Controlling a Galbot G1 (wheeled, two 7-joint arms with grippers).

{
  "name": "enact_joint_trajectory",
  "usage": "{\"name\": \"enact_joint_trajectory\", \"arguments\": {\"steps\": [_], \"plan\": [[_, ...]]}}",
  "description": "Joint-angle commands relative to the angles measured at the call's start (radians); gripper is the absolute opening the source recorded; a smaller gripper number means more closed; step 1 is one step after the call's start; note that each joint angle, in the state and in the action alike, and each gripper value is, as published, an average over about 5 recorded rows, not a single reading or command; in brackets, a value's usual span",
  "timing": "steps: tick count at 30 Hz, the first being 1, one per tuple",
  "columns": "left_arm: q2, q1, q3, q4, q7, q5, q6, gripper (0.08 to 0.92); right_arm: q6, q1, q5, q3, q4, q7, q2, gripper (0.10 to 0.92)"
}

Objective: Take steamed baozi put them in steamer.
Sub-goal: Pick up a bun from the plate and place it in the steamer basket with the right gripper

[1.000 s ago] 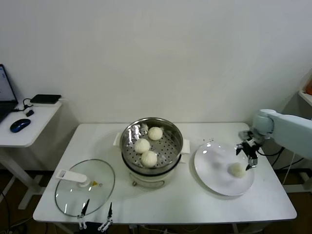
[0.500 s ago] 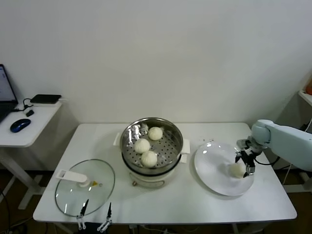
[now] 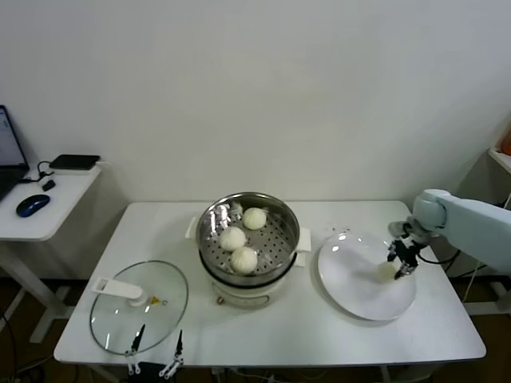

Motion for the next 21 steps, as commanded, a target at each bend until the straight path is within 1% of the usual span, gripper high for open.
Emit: {"name": "enact_joint_trajectory", "arguments": {"steps": [1, 6, 12, 16, 21], "plan": [[-0.049, 0.0, 0.003, -0.002, 0.001, -0.002, 0.003, 0.823, -0.091, 0.495, 0.364, -0.367, 0.256, -0.004, 0.046, 0.508], [-0.046, 0.0, 0.006, -0.005, 0.001, -0.002, 0.004, 0.823, -0.146, 0.71, 0.546, -0.437, 0.354, -0.009, 0.134, 0.509], [-0.041, 0.001, 0.009, -0.018, 0.002, -0.002, 0.005, 0.823, -0.216, 0.801, 0.666, -0.408, 0.406, 0.005, 0.253, 0.509], [-0.039, -0.004, 0.011, -0.018, 0.002, -0.002, 0.004, 0.823, -0.264, 0.767, 0.704, -0.345, 0.42, 0.036, 0.321, 0.509], [-0.038, -0.012, 0.01, -0.018, 0.003, -0.002, 0.005, 0.823, -0.312, 0.66, 0.693, -0.278, 0.418, 0.094, 0.38, 0.509]]}}
